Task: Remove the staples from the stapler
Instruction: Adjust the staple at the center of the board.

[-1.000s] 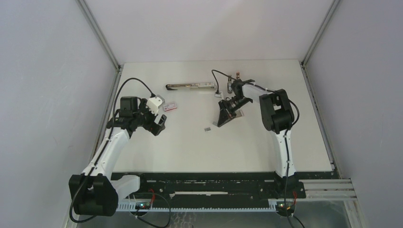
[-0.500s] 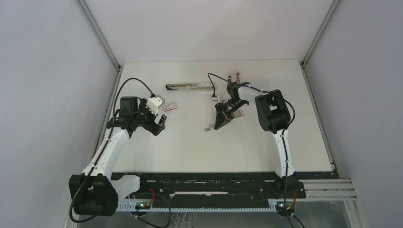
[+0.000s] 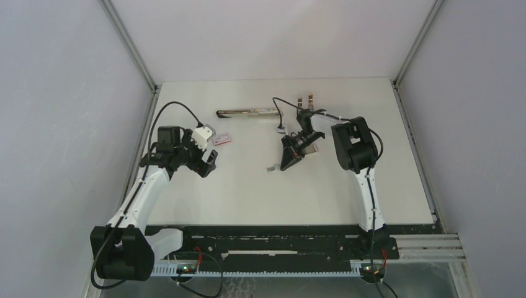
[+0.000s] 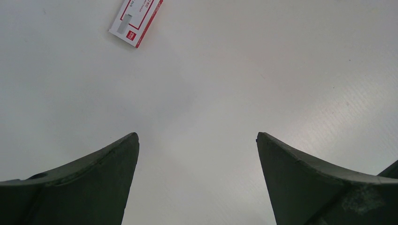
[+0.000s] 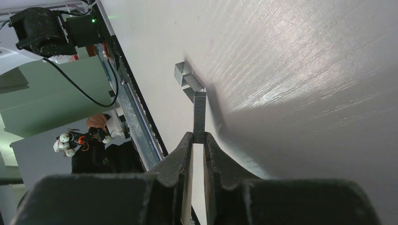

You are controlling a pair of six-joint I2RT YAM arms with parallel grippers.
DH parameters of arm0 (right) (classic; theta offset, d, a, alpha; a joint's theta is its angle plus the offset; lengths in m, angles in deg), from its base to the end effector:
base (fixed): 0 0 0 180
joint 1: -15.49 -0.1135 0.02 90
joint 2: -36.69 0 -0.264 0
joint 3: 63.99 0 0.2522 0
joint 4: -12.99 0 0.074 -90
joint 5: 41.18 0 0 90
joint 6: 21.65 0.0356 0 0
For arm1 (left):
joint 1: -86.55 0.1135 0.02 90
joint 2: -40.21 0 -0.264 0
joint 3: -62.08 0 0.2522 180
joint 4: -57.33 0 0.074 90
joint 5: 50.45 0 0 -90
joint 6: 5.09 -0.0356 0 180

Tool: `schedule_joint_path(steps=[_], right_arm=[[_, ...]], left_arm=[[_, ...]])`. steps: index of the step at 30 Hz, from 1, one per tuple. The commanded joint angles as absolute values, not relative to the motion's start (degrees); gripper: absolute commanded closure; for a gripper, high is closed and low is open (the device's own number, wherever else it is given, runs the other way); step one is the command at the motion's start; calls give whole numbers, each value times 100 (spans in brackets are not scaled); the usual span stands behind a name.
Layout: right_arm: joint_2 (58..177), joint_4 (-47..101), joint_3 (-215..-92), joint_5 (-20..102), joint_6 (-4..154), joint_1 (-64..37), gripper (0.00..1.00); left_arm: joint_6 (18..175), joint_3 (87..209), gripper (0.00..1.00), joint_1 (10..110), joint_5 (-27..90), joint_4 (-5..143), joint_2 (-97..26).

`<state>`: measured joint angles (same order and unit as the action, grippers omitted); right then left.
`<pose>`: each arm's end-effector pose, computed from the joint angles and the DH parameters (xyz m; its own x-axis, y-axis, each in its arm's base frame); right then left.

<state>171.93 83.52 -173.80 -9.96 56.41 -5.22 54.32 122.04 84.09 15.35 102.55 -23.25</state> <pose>0.3874 0.1790 0.0991 -0.8895 -0.4509 -0.0744 -0.2905 0.4323 0.8536 0.2232 -0.0242 0.2543 -0.4889 0.4856 -0.7247 0.6484 0.7581 0.0706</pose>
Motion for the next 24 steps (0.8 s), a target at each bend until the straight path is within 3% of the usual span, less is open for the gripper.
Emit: schedule_joint_path(steps=[1,24], right_arm=[[17187,8221,-17487,-984,5807,-474,90],[16952,8092,-17365,-497,6035,-420,84]], left_arm=[[5379,12189,0,8455,1433,10236,-2307],[5382,12199,0,8453,1424,10234,-2317]])
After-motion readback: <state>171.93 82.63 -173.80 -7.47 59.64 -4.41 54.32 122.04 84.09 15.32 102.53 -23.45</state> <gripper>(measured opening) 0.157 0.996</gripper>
